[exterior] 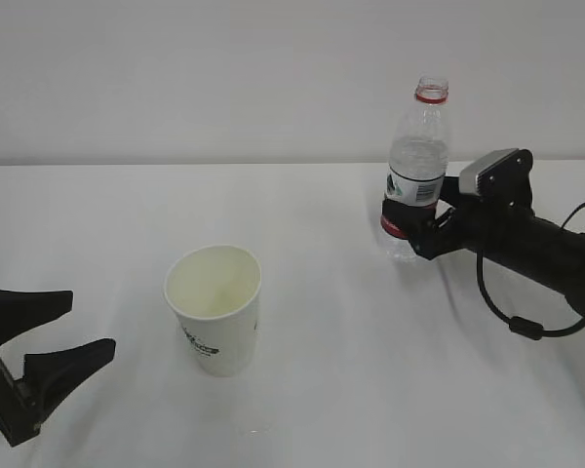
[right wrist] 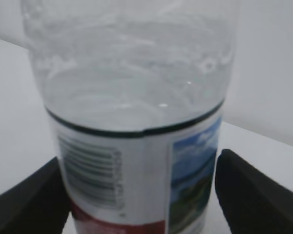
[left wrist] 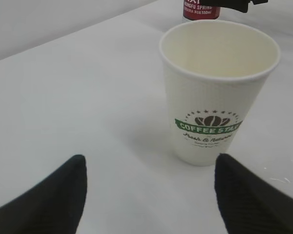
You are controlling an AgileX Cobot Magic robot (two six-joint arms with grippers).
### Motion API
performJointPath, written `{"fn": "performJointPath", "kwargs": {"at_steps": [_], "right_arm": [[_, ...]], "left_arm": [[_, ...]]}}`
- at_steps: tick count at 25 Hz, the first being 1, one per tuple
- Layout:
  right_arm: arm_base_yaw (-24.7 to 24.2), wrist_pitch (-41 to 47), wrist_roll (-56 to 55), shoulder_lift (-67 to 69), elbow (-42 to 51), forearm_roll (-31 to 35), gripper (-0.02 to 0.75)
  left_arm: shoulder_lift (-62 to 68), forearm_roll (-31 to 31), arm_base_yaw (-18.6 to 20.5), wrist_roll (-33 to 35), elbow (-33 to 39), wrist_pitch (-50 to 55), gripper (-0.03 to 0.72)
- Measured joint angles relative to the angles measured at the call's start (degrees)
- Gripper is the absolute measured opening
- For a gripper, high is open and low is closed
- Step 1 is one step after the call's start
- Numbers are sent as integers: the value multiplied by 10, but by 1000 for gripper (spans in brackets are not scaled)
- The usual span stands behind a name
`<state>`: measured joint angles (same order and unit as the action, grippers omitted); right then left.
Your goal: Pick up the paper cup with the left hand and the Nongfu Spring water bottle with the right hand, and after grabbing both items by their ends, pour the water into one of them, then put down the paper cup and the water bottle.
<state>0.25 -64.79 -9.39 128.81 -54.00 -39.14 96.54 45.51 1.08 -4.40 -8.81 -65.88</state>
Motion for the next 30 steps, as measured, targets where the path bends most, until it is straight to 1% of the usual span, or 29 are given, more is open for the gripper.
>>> {"fn": "performJointPath", "kwargs": {"at_steps": [8,11,14,17,30], "right_arm": [[30,22,-6,12,-31,-7,659],[31,25,2,12,-32,-10,616],[31,28,8,12,-32,-10,552],[31,28,11,12,-32,-10,525],[31,25,21,12,-32,-13,515]], "left_arm": [[0,0,0,0,0,0,592],[0,0,0,0,0,0,592],[0,0,0,0,0,0,591],[0,0,0,0,0,0,591],[0,0,0,0,0,0,589]]}}
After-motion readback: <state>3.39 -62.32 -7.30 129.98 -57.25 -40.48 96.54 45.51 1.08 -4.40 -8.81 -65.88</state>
